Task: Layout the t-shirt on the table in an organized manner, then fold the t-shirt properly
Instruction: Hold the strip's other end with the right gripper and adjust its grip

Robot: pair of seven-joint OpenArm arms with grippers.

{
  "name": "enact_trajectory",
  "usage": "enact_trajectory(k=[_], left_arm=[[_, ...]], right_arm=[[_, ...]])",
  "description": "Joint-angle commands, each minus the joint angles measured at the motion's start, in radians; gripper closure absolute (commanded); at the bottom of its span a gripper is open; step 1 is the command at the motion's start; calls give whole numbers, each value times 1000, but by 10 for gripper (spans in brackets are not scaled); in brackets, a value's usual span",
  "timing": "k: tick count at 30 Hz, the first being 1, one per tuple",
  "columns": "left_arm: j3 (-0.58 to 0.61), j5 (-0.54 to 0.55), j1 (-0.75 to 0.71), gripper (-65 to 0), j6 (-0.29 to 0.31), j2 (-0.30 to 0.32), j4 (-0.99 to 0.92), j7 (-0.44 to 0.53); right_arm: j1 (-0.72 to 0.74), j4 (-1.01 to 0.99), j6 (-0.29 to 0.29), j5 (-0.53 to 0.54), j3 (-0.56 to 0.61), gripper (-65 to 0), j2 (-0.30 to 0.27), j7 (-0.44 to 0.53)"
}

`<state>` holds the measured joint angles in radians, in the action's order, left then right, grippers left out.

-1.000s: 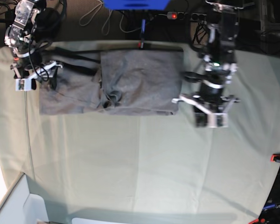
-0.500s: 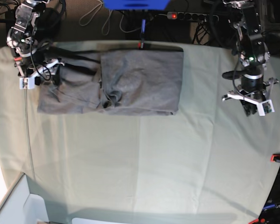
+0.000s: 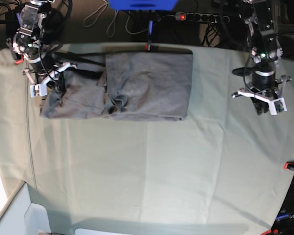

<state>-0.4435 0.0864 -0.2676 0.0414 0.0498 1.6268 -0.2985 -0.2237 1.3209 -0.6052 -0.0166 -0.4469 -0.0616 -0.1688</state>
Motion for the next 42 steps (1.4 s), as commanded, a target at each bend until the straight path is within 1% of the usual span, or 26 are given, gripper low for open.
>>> enact_trajectory(k=[1,3,7,9,12,16,18,20,24,26,27,29,32,38,42], left_arm=[[-2,0,6,-92,-1,8,31,29],[-2,0,3,-92,-1,8,51,28],[-2,0,3,-92,-1,8,60,28],[-2,0,3,-92,-1,8,60,28],[-2,0,-5,-92,-1,8,60,28],[-2,0,-11,-92,-1,8,59,31],[-2,0,-11,-92,-1,8,59,31],[-2,0,-11,-92,-1,8,59,31],[-2,0,-11,-92,-1,8,59,31],[-2,0,-11,-92,-1,8,59,31],[-2,0,-11,-92,-1,8,59,31],[-2,0,-11,-92,-1,8,59,31],[-2,0,-11,-92,-1,8,59,31],[-2,0,-11,-92,-1,8,59,31],[-2,0,-26,-92,-1,8,59,32]], right_arm=[[-15,52,-9,17,-3,0,-14,30],[-44,138,-9,19,-2,0,-8,30],[-81,279,-9,19,-2,0,38,30],[-85,308,-9,19,0,0,39,30],[-78,291,-9,19,-2,0,41,28],[-49,200,-9,16,-10,0,30,28],[-44,148,-9,16,-5,-2,3,28],[-41,104,-9,16,-3,-61,-14,12],[-39,75,-9,16,0,-272,-43,-65],[-21,75,-9,16,0,-376,-47,-85],[-13,75,-9,16,-3,-420,-47,-100],[-6,73,-9,16,-3,-482,-50,-128],[8,68,-9,16,-3,-520,-51,-137],[48,-30,-9,16,-3,-523,-51,-137],[54,-102,-9,16,-2,-523,-70,-133]])
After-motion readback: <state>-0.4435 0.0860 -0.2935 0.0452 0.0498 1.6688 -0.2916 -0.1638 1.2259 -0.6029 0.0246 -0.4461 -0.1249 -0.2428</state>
